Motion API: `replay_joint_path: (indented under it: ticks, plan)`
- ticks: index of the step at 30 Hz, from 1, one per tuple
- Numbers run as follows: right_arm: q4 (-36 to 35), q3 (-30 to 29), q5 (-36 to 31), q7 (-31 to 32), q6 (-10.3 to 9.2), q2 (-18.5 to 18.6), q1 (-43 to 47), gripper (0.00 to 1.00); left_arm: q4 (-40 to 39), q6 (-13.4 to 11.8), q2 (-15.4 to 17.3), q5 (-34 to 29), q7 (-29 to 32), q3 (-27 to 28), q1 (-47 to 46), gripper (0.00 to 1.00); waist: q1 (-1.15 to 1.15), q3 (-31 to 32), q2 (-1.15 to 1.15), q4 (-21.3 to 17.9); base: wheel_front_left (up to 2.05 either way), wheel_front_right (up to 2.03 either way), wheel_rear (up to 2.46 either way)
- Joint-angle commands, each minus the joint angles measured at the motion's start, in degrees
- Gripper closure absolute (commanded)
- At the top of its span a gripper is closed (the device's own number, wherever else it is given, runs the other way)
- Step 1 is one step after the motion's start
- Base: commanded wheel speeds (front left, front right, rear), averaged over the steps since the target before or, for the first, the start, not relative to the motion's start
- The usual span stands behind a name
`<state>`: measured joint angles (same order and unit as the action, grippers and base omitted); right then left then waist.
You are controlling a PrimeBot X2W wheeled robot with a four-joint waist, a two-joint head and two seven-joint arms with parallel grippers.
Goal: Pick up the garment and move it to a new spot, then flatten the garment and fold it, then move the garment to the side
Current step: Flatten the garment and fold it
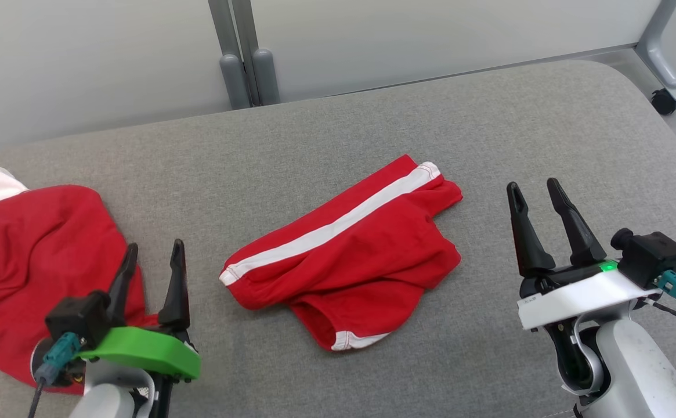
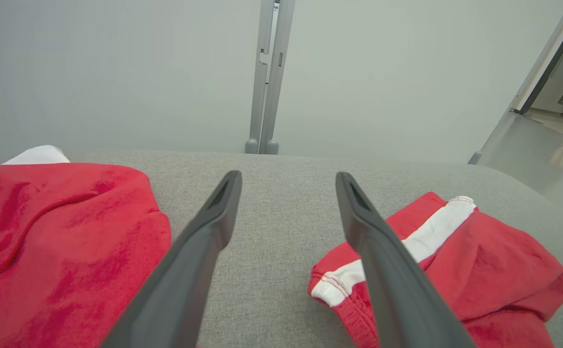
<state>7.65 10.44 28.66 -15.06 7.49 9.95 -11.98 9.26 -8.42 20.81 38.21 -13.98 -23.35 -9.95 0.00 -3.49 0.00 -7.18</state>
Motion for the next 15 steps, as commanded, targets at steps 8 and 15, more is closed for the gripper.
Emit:
replay_joint_path:
  ticks: [8,15]
  plan:
    - [6.4,1.9,2.2,-0.1,0.00,3.0,-3.0,0.00,-2.4,0.0,-2.2,-3.0,-0.9,-1.8,2.4,0.00,0.00,-1.1,0.00,2.9,0.00,0.00,0.00]
    - [18.0,5.9,5.1,5.0,0.00,6.7,-13.7,0.00,-4.2,-0.7,-3.2,-5.9,-1.2,-1.5,0.5,0.00,0.00,-4.3,0.00,7.6,0.00,0.00,0.00]
